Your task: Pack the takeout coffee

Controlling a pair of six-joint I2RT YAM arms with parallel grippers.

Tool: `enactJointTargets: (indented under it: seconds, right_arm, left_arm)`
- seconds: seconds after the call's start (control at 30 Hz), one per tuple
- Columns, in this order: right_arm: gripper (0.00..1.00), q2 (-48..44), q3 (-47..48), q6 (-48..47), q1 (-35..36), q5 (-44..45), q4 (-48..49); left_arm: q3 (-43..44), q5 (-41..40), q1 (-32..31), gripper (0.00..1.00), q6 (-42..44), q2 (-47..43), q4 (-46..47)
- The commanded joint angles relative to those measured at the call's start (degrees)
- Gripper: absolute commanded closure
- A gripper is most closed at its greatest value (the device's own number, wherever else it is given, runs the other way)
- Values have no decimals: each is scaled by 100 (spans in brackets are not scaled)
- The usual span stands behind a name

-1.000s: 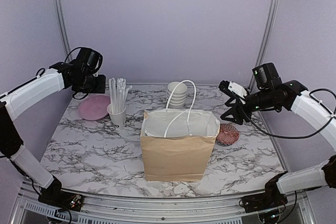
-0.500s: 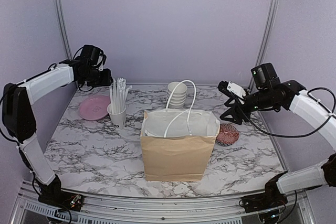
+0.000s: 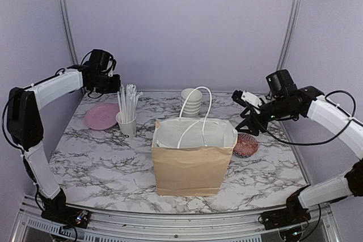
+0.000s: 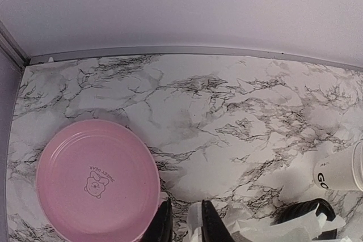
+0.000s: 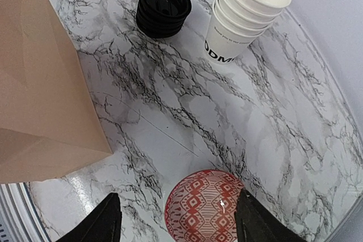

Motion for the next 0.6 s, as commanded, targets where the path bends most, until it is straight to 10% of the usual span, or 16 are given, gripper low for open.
enactJointTargets:
  seconds: [0.0, 0.4, 0.57]
  right_arm:
    - [34, 110, 226, -54, -27, 26, 70]
    - [33, 71, 383, -121, -27, 129, -76]
    - [34, -18, 373, -99, -29, 206, -111]
  left_arm:
    - [145, 18, 31, 91, 84, -59, 47]
    - [139, -618, -107, 100, 273, -2437, -824]
    - [403, 403, -159, 100, -173, -3458, -801]
